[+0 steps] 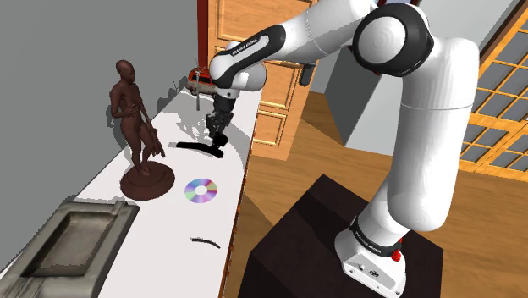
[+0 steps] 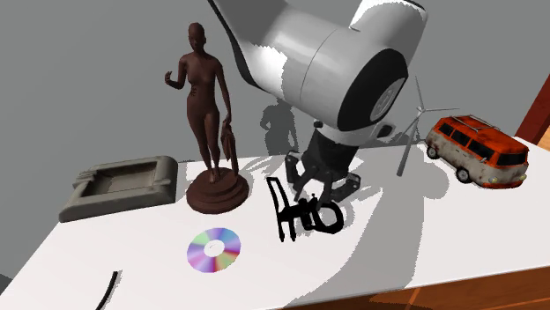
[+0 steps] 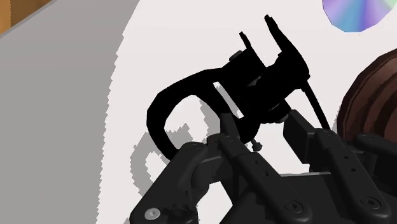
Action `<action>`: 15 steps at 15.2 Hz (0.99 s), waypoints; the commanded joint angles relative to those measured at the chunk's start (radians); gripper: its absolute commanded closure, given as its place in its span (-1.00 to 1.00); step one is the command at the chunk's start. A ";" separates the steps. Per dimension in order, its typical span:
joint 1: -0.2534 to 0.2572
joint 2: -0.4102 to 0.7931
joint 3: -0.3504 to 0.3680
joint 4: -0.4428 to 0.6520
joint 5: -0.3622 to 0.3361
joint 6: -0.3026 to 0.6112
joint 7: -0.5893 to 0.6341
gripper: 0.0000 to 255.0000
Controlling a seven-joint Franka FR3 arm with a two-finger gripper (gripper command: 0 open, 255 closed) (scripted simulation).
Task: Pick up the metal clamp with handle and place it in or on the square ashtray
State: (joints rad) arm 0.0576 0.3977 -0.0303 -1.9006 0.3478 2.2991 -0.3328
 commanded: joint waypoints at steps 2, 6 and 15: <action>0.002 -0.023 -0.003 0.009 -0.009 -0.030 0.013 1.00; 0.003 -0.052 -0.007 0.023 -0.020 -0.072 0.028 1.00; 0.005 -0.104 -0.014 0.061 -0.040 -0.159 0.057 1.00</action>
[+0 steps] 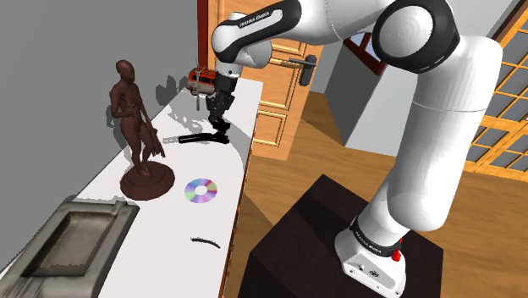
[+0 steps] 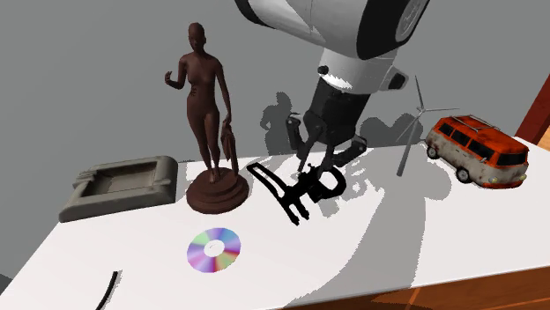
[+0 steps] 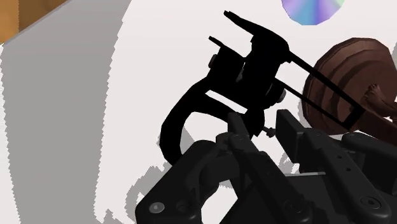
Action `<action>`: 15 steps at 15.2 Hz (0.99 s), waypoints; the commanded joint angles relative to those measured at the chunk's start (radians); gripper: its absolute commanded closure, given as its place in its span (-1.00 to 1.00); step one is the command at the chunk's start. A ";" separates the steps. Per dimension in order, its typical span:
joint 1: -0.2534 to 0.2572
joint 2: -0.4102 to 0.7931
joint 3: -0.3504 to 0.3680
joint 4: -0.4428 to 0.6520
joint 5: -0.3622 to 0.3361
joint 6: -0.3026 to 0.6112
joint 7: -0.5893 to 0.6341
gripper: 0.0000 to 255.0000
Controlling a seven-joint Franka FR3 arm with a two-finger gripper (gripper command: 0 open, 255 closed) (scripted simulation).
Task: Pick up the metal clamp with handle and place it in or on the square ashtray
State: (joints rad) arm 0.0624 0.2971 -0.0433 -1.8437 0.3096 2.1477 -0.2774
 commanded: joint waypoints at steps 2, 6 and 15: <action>0.029 -0.019 0.014 -0.013 -0.006 0.005 0.045 1.00; 0.087 -0.041 0.043 -0.034 -0.017 0.027 0.135 1.00; 0.216 -0.041 0.110 -0.012 -0.053 0.054 0.347 1.00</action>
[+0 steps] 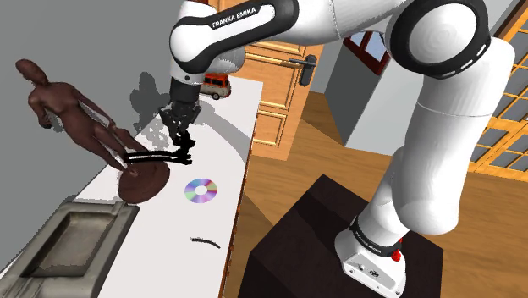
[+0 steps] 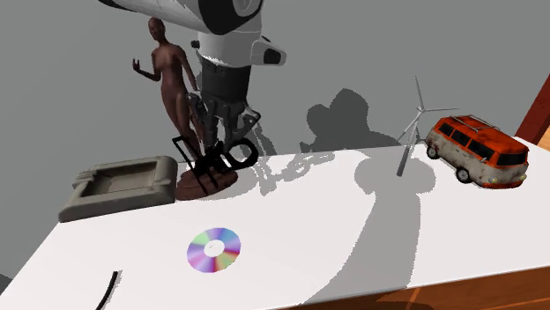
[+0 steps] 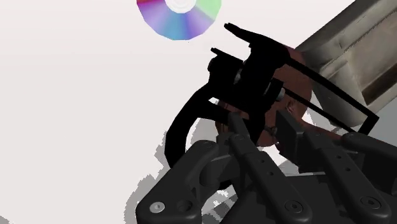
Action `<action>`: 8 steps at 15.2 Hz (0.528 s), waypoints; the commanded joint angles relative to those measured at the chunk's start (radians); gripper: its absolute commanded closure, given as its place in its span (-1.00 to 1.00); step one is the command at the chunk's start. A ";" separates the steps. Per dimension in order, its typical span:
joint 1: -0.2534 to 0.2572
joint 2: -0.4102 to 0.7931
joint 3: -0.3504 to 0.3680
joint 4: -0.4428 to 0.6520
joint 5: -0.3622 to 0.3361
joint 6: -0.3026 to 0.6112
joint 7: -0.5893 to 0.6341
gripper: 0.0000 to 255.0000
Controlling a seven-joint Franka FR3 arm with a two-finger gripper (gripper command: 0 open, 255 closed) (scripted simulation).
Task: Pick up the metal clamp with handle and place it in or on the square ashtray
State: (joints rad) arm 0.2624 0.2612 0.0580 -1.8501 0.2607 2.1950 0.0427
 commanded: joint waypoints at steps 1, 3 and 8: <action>0.031 -0.001 0.015 0.003 -0.009 0.008 0.051 1.00; 0.060 0.010 0.029 0.023 -0.020 0.009 0.100 1.00; 0.135 0.052 0.058 0.096 -0.053 0.002 0.222 1.00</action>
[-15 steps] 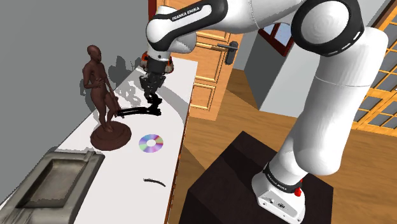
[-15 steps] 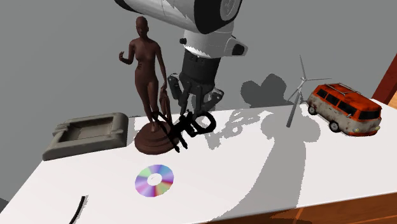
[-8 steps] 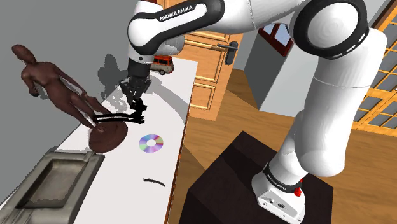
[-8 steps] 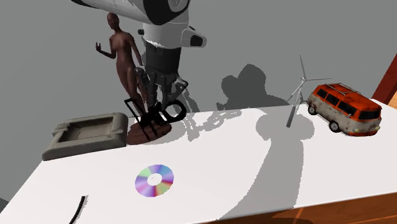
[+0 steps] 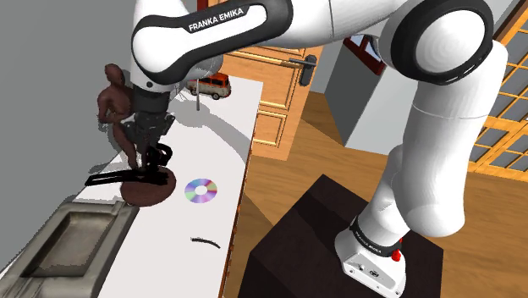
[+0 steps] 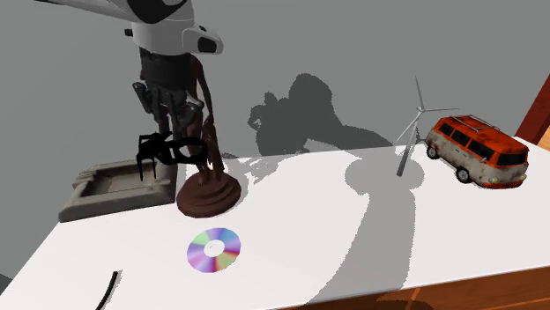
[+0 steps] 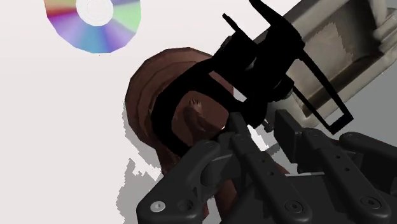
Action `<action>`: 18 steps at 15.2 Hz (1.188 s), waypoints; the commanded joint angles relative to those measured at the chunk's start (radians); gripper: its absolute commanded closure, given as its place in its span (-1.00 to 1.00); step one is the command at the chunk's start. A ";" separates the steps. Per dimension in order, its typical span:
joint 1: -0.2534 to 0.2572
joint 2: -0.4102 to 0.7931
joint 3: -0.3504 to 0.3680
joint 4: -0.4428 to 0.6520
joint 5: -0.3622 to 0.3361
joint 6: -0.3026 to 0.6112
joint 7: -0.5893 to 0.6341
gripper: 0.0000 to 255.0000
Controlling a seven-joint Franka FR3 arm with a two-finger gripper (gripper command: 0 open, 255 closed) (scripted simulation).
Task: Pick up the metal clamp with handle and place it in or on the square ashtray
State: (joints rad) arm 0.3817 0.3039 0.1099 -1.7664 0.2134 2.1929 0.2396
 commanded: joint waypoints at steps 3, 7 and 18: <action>0.062 0.045 0.020 0.072 -0.029 -0.007 0.097 1.00; 0.125 0.106 0.035 0.172 -0.062 -0.031 0.192 1.00; 0.247 0.270 0.048 0.393 -0.123 -0.067 0.343 1.00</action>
State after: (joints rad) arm 0.6276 0.5669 0.1582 -1.3734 0.0913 2.1186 0.5830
